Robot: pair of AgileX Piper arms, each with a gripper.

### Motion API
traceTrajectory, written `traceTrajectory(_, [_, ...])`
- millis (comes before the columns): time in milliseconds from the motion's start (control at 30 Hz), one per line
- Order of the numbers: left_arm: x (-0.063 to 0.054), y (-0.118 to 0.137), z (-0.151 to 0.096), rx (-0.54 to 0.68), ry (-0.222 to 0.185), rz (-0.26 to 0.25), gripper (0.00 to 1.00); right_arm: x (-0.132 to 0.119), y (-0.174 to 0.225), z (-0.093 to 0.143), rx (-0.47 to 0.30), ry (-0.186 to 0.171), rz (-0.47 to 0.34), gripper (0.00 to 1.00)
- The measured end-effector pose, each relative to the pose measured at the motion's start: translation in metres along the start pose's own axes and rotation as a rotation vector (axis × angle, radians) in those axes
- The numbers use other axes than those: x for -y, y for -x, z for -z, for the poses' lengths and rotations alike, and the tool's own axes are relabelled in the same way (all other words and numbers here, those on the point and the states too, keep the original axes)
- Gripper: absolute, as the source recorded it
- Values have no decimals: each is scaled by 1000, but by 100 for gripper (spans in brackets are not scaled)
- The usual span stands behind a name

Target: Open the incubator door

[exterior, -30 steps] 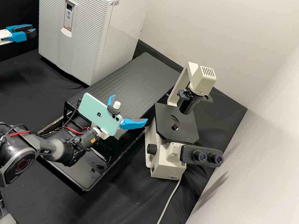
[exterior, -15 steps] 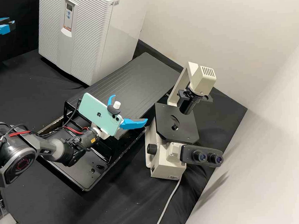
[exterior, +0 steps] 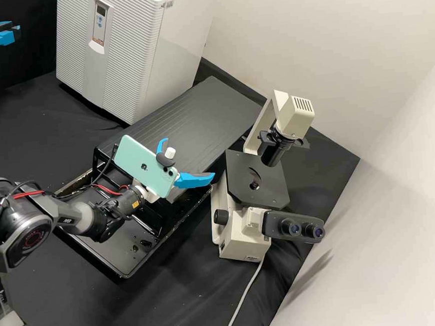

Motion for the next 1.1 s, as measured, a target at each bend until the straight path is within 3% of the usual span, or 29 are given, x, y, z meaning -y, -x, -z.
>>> traceTrajectory(400, [-1, -39, -1, -1, -33, 30, 0, 0, 0, 0, 0, 0, 0, 100])
traceTrajectory(767, [9, -61, -13, 45, -34, 83, 0, 0, 0, 0, 0, 0, 0, 100])
traceTrajectory(1100, [20, -75, -9, 6, -19, 150, 0, 0, 0, 0, 0, 0, 0, 100])
